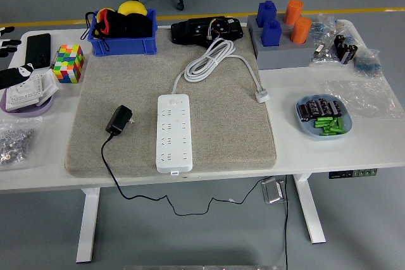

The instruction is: Pull the plug out,throw it away,press the button

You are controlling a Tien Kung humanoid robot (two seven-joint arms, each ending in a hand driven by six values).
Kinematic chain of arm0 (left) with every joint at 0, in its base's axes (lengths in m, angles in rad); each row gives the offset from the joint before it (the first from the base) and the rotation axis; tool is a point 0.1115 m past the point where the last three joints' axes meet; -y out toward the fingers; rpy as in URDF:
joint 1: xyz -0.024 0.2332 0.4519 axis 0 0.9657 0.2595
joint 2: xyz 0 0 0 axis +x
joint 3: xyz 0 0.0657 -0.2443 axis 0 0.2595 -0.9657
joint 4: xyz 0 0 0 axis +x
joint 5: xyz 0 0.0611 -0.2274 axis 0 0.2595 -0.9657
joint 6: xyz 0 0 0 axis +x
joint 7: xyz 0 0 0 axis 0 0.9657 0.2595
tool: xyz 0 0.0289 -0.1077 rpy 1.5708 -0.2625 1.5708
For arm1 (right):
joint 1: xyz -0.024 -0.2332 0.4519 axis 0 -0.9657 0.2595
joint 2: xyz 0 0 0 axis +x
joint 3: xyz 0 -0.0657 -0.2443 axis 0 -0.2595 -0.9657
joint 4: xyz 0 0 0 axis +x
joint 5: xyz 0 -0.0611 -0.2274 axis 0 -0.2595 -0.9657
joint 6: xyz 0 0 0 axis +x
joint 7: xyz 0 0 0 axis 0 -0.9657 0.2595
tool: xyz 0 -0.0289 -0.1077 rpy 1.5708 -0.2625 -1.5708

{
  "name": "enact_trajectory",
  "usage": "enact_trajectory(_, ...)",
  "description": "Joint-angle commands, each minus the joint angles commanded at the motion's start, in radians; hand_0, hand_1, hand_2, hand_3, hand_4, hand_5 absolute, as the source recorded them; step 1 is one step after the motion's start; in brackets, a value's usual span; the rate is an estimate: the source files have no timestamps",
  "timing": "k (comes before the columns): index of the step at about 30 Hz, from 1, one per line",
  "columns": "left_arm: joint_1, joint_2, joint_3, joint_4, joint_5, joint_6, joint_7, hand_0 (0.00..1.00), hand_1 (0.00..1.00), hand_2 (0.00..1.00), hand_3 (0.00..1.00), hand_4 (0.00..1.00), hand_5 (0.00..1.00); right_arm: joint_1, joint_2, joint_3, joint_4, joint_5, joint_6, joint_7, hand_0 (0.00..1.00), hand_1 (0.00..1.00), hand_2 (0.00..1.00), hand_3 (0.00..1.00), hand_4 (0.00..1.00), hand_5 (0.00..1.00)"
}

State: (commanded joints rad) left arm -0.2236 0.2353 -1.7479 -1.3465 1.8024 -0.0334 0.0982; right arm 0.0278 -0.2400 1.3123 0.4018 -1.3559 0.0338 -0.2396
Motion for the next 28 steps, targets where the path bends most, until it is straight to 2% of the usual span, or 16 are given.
enact_trajectory(28,0.009,0.0,0.004,-0.005,0.003,-0.003,0.004,0.769,0.728,0.749,0.877,0.737,0.037,-0.008,0.002,0.0,0.0,-0.001,0.001,-0.001,0.755,0.703,0.715,0.728,0.772,0.652)
